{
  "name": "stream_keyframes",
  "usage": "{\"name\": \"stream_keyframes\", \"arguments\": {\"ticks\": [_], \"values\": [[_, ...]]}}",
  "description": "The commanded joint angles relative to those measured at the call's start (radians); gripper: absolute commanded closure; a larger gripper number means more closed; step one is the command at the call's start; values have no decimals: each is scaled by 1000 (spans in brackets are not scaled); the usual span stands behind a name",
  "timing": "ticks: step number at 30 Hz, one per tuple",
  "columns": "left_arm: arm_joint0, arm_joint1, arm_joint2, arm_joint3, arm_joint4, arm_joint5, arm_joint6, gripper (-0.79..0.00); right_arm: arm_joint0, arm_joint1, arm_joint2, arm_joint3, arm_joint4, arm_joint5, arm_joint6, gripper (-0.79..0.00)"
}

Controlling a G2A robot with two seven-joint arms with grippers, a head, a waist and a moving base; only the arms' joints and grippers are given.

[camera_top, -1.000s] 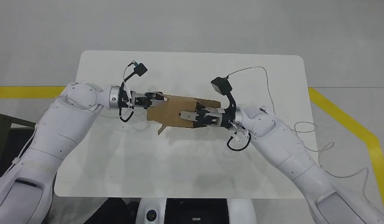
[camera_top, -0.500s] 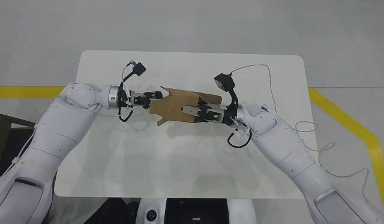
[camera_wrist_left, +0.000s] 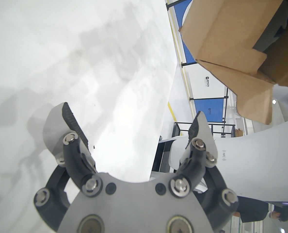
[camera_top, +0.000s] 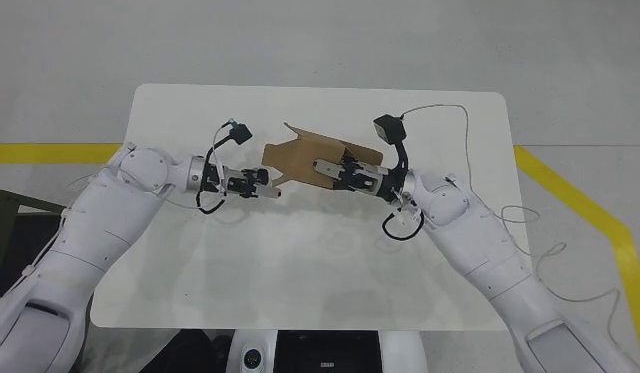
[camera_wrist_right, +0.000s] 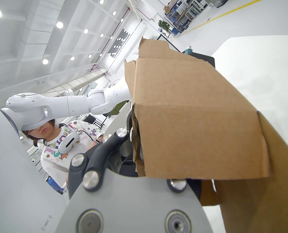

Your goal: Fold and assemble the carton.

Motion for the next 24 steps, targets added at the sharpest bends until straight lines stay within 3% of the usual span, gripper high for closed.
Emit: {"name": "stream_keyframes", "arguments": {"ticks": [1, 24], "values": [[-1, 4, 3, -3, -7, -3, 3, -785, 2, -3, -5, -1, -17, 6, 1, 0], [-26, 16, 14, -4, -96, 0, 1, -785, 30, -30, -54, 36, 0, 4, 88, 0]]}}
